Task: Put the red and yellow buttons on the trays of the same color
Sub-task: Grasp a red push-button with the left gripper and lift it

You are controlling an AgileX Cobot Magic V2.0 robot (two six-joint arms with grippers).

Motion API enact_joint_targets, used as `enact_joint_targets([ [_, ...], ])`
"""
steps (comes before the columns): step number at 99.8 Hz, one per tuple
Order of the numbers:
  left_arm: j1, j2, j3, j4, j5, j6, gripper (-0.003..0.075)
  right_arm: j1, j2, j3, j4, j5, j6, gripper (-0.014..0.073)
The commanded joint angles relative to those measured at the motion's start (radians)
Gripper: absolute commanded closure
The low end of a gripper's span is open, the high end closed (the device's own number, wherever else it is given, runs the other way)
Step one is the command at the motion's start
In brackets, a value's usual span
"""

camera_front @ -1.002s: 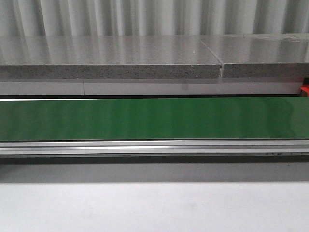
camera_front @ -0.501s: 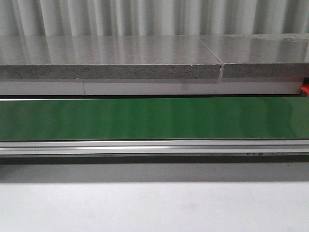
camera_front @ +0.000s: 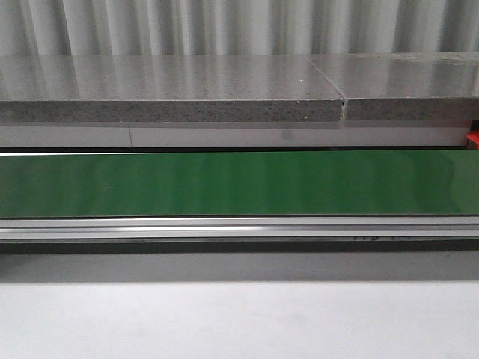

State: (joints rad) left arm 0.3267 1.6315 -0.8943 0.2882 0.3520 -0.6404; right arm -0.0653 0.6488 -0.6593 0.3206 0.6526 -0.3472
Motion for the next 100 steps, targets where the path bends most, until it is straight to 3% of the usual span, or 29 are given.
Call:
enact_joint_targets([
  [1, 0.001, -0.083, -0.030, -0.008, -0.024, -0.005, 0.0741, 0.002, -0.007, -0.025, 0.006, -0.069, -0.008, 0.0675],
  [23, -0.032, -0.229, -0.030, -0.019, -0.005, 0.022, 0.0741, 0.002, -0.007, -0.025, 0.006, -0.069, -0.008, 0.0675],
  [47, -0.160, -0.363, -0.030, -0.019, 0.004, 0.156, 0.0741, 0.002, -0.007, -0.025, 0.006, -0.069, -0.008, 0.0675],
  [75, -0.294, -0.351, -0.030, -0.019, 0.049, 0.217, 0.0741, 0.002, -0.007, -0.025, 0.006, -0.069, -0.008, 0.0675],
  [100, -0.310, -0.288, -0.030, -0.025, 0.095, 0.221, 0.0741, 0.002, -0.007, -0.025, 0.006, -0.069, -0.008, 0.0675],
])
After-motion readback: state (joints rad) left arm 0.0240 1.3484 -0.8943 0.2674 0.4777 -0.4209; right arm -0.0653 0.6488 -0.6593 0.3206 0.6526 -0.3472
